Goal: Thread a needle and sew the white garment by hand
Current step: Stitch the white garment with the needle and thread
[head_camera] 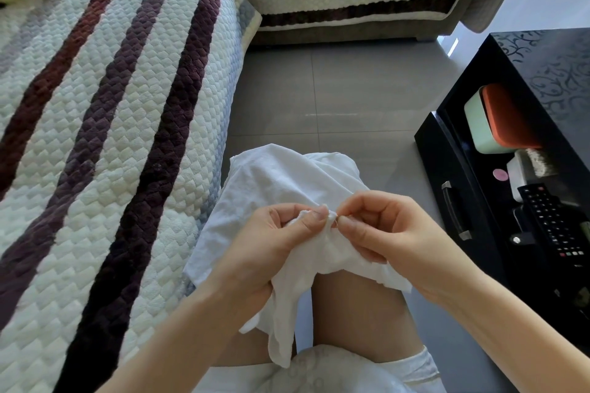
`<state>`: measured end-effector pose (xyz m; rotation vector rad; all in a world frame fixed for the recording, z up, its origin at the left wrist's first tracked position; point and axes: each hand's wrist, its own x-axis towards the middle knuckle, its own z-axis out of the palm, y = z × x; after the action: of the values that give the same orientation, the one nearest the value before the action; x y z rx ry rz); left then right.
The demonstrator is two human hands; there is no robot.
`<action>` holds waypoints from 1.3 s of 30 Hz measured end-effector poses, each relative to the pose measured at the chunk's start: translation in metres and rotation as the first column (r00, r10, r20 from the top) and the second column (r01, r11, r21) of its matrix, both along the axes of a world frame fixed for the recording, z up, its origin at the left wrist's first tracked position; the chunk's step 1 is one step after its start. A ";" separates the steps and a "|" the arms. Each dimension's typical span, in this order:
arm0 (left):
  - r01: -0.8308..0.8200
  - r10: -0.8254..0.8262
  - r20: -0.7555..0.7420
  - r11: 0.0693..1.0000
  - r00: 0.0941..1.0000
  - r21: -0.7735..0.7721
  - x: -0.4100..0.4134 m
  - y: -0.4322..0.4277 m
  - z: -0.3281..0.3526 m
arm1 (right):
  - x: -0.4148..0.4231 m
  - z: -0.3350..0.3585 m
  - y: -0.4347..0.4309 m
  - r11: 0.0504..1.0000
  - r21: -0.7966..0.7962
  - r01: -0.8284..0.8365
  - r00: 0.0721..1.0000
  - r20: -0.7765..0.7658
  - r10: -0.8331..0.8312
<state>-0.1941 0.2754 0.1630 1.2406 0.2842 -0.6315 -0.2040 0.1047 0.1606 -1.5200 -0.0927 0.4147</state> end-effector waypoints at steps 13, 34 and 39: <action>-0.153 0.135 0.161 0.982 0.978 0.107 -0.004 -0.009 -0.006 | -0.002 -0.016 0.001 0.821 -0.494 0.286 0.862 0.507 0.005; -0.195 0.149 0.171 0.937 0.974 0.290 0.004 0.004 -0.021 | 0.012 0.043 -0.012 0.939 0.335 0.079 0.884 0.411 -0.222; -0.116 0.074 0.138 0.939 0.988 0.324 0.006 0.017 -0.020 | 0.079 -0.024 -0.075 0.890 -0.023 0.456 0.882 0.143 -0.448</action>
<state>-0.1883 0.2919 0.1433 1.5736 0.3542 -0.4303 -0.1250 0.0293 0.1366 -1.5671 0.1708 -0.0623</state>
